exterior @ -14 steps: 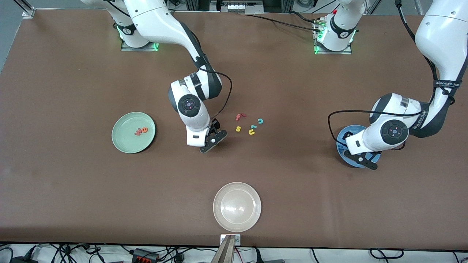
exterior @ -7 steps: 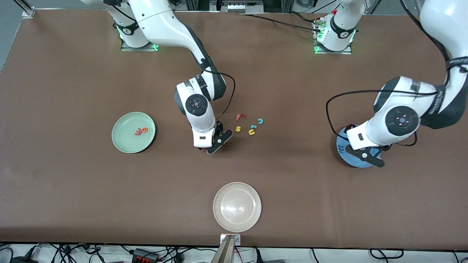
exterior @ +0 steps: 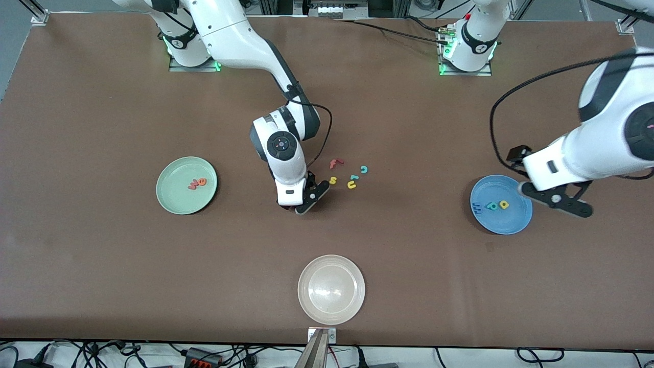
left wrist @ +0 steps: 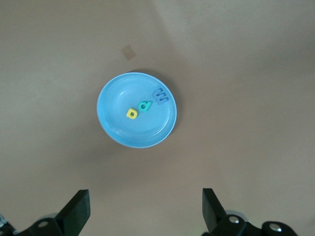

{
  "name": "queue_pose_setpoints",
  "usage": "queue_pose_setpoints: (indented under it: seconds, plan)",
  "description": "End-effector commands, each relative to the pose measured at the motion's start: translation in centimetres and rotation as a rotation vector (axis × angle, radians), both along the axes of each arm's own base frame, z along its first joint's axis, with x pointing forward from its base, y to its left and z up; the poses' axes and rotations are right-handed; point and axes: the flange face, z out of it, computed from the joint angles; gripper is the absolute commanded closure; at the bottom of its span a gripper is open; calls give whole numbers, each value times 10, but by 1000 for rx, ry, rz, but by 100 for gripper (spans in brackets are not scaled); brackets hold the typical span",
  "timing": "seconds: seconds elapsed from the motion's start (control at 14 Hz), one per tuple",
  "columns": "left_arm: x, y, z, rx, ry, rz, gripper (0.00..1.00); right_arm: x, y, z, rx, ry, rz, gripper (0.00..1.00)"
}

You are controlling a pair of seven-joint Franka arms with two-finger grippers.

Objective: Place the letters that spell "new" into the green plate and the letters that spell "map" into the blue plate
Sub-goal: 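Carry the green n to the green plate while the left gripper withdraws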

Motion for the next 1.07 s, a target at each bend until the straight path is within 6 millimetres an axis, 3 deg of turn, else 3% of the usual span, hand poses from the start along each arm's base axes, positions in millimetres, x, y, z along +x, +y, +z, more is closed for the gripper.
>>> queue_pose_setpoints:
  seconds: [0.0, 0.28, 0.43, 0.57, 0.71, 0.85, 1.0]
  plan:
    - [-17, 0, 48, -3, -38, 34, 0, 0, 8, 2, -5, -17, 28, 62]
    - [-33, 16, 68, -66, -24, 184, 0, -1, 8, 5, -5, -13, 25, 82]
    - [-41, 29, 67, -89, -34, 248, 0, 3, -12, 8, -17, 17, -25, 88]
    - [-57, 39, 68, -107, -108, 325, 0, 26, -59, 27, -47, 76, -112, 88]
    - [-76, 32, 75, -98, -184, 376, 0, 42, -111, 55, -118, 155, -249, 88]
    - [-78, 31, 83, -113, -231, 380, 0, 52, -168, 85, -197, 233, -369, 88]
    - [-78, 33, 89, -126, -319, 375, 0, 51, -222, 100, -230, 294, -459, 88]
